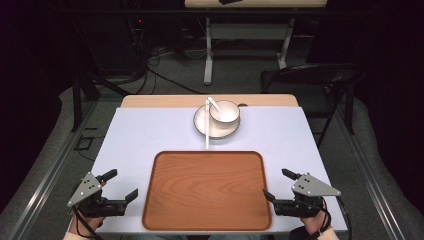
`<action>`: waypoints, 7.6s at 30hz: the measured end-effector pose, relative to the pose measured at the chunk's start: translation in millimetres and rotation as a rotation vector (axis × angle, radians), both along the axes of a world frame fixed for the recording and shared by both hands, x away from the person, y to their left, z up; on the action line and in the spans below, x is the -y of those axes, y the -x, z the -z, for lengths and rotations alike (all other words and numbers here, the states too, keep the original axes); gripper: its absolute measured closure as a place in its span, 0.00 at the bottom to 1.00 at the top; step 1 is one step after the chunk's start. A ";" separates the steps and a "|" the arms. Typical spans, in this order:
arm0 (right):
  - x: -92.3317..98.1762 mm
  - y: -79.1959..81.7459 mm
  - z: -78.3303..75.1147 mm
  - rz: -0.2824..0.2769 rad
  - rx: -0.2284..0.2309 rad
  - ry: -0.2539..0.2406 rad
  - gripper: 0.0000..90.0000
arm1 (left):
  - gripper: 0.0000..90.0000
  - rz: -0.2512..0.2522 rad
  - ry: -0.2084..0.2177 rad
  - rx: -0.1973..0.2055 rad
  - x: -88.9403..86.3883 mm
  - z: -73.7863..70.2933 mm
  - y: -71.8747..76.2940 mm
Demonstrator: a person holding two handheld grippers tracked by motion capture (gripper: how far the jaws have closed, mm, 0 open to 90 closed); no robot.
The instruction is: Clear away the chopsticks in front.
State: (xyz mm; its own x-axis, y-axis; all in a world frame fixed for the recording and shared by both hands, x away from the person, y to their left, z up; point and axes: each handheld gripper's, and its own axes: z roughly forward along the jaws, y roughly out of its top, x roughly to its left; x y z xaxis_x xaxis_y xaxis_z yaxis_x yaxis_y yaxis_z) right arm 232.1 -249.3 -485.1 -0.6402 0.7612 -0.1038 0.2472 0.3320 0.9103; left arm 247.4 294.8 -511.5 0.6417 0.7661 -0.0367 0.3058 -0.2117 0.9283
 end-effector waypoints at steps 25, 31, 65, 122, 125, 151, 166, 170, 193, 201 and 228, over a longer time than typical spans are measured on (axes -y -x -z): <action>-2.8 -2.3 0.7 -0.013 0.001 0.006 0.16 | 0.00 -0.043 0.024 -0.029 0.5 -1.6 -12.2; -3.4 -2.3 0.7 -0.016 0.000 0.006 0.16 | 0.00 -0.019 0.073 -0.097 5.1 -4.5 -23.4; -3.3 -0.7 0.4 -0.032 0.002 0.008 0.16 | 0.00 0.048 -0.057 -0.187 91.6 -37.4 -136.8; -2.7 -0.9 0.3 -0.046 0.003 -0.004 0.16 | 0.46 -0.131 -0.217 -0.516 215.4 -12.4 -297.4; -2.8 -0.7 0.2 -0.047 0.004 -0.004 0.16 | 0.51 -0.132 -0.223 -0.519 219.7 -11.6 -299.6; -2.6 -1.3 0.2 -0.051 0.002 -0.011 0.16 | 0.72 -0.194 -0.156 -0.590 225.2 4.6 -310.0; -2.8 -1.7 0.1 -0.052 0.004 -0.010 0.16 | 0.81 -0.265 -0.159 -0.641 224.2 12.6 -314.3; -2.6 -1.5 0.2 -0.051 0.002 -0.013 0.16 | 0.86 -0.275 -0.169 -0.638 224.2 14.4 -314.4; -2.6 -1.7 0.3 -0.053 -0.003 -0.012 0.16 | 0.94 -0.276 -0.130 -0.589 214.8 -4.6 -306.2; -2.8 -1.7 0.1 -0.054 -0.001 -0.011 0.16 | 0.94 -0.262 -0.132 -0.562 201.0 -16.4 -296.0; -3.5 -2.8 0.4 -0.054 -0.002 -0.011 0.16 | 0.94 -0.202 -0.021 -0.462 140.3 -47.6 -230.3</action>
